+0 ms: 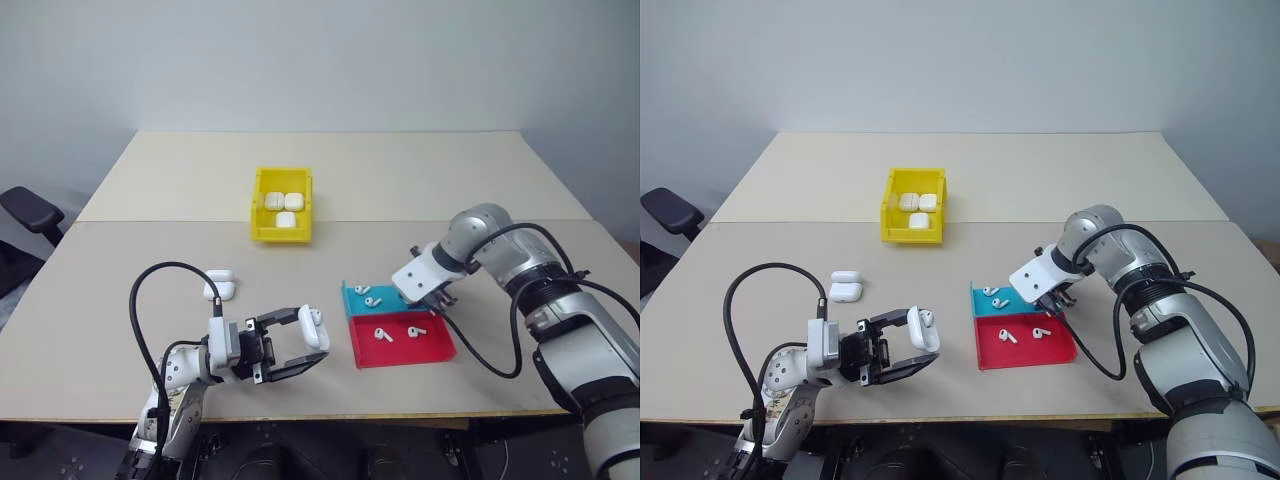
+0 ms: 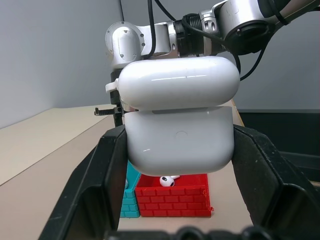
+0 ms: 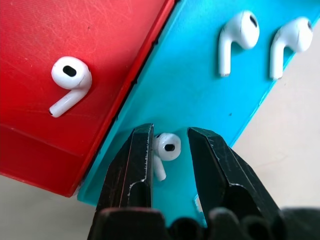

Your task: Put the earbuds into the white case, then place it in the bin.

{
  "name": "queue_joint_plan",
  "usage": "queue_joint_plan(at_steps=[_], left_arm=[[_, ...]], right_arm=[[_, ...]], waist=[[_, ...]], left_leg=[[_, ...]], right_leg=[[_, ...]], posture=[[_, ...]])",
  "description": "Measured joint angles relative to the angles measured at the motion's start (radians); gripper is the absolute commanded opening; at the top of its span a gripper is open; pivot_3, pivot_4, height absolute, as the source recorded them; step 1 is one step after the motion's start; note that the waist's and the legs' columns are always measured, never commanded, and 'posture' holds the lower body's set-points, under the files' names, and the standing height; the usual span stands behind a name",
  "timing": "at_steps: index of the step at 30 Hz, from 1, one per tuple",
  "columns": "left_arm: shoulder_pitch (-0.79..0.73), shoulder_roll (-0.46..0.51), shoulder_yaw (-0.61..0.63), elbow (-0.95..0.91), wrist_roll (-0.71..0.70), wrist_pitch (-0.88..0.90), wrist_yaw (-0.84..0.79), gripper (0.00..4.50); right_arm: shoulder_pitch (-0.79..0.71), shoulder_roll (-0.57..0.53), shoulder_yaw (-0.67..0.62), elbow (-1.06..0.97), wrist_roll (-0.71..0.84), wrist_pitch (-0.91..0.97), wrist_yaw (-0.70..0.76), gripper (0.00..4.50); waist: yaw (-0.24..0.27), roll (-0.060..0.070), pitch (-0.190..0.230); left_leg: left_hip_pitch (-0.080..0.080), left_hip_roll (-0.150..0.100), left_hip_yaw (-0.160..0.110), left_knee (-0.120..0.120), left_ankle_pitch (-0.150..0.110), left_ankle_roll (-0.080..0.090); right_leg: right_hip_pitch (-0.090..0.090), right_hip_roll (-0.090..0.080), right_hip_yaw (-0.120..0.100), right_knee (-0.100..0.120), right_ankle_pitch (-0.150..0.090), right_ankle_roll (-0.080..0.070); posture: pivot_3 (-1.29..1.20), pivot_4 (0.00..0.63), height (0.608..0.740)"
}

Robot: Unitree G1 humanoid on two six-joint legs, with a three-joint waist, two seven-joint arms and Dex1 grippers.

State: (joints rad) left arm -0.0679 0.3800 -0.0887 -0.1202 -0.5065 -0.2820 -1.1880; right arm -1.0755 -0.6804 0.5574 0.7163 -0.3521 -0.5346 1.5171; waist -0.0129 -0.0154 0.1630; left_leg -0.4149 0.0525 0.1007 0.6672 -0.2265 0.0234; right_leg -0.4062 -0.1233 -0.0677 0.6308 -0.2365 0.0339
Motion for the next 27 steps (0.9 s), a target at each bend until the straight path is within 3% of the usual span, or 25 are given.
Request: queue_joint_plan(at_steps=[27], left_arm=[[0.006, -0.001, -0.012, 0.0, 0.019, -0.001, 0.013, 2.79]], right_arm=[[-0.028, -0.003, 0.015, 0.109, -0.058, -0.119, -0.055, 1.44]], waist=[[0.0, 0.0, 0.0]], left_leg=[[0.0, 0.0, 0.0, 0.0, 0.0, 0.0]], right_leg=[[0.0, 0.0, 0.0, 0.0, 0.0, 0.0]], posture=[[0.0, 0.15, 0.74]])
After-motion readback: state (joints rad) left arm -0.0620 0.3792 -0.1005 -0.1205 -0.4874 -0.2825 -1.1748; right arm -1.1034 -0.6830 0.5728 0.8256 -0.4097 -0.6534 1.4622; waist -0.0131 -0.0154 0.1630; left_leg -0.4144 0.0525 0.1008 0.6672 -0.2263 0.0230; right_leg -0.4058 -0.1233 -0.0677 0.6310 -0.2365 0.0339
